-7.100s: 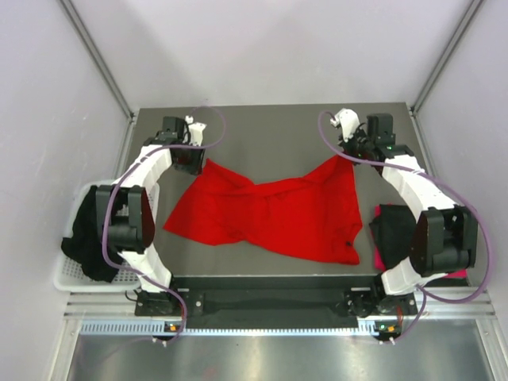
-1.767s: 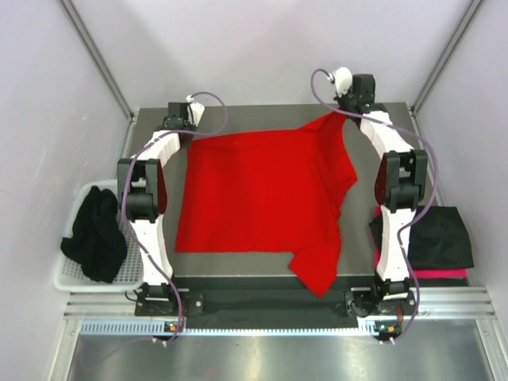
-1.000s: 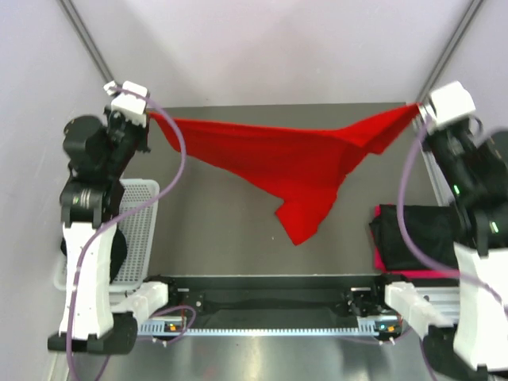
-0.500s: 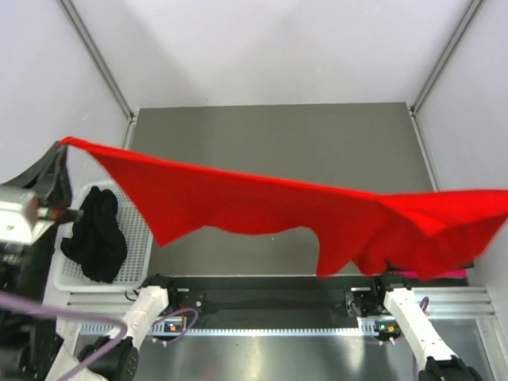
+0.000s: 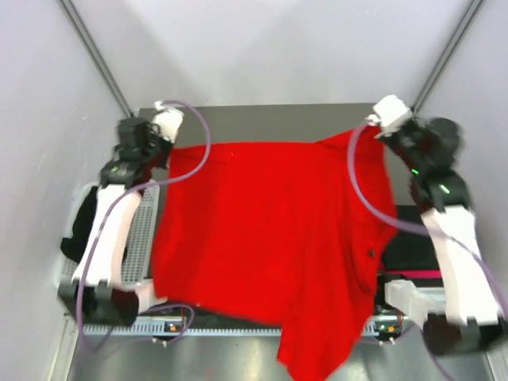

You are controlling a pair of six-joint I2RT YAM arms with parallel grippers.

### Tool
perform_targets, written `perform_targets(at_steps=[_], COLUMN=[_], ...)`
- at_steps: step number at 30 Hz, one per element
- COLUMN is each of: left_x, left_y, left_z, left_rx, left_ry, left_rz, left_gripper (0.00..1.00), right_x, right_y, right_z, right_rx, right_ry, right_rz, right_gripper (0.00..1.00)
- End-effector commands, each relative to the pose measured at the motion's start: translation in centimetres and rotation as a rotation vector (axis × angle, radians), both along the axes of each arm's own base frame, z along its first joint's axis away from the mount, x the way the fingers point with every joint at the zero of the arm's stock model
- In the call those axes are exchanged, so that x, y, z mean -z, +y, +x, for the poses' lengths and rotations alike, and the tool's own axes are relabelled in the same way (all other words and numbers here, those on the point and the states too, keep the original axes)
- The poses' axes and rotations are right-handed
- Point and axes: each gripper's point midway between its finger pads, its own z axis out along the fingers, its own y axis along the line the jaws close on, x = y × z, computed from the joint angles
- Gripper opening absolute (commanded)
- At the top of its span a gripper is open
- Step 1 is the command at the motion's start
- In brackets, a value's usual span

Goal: Fold and stack the t-shirts
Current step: Flatten the tshirt out

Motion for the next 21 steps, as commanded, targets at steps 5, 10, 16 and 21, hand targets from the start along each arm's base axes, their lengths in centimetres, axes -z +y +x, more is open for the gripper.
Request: perform_targets(at_steps=[5,10,16,21], left_x=[13.5,20.9,25.0,26.1], left_y=[0.6,1.5,3.1,3.6], left_z=[7.2,10.8,15.0,17.6], left_rx=[0.002,-0.027,-0.101,-0.141], left_ry=[0.159,0.256,0.33,0.291], left_rz=[0.091,0.144,0.21,0.211], left_gripper=[0.0,0.0,0.0,0.0], right_x=[19.2,27.1,30.5,29.1], right_y=[1.0,1.2,1.9,2.3], right_z=[9.1,13.9,20.1,24.7], right_rx=[-0.037,-0.016,0.036,0.07], right_ry=[0.407,0.552,0.629,0.55], right_rz=[-0.117,-0.124,-0.055,-0.021], right_gripper=[0.0,0.0,0.0,0.0])
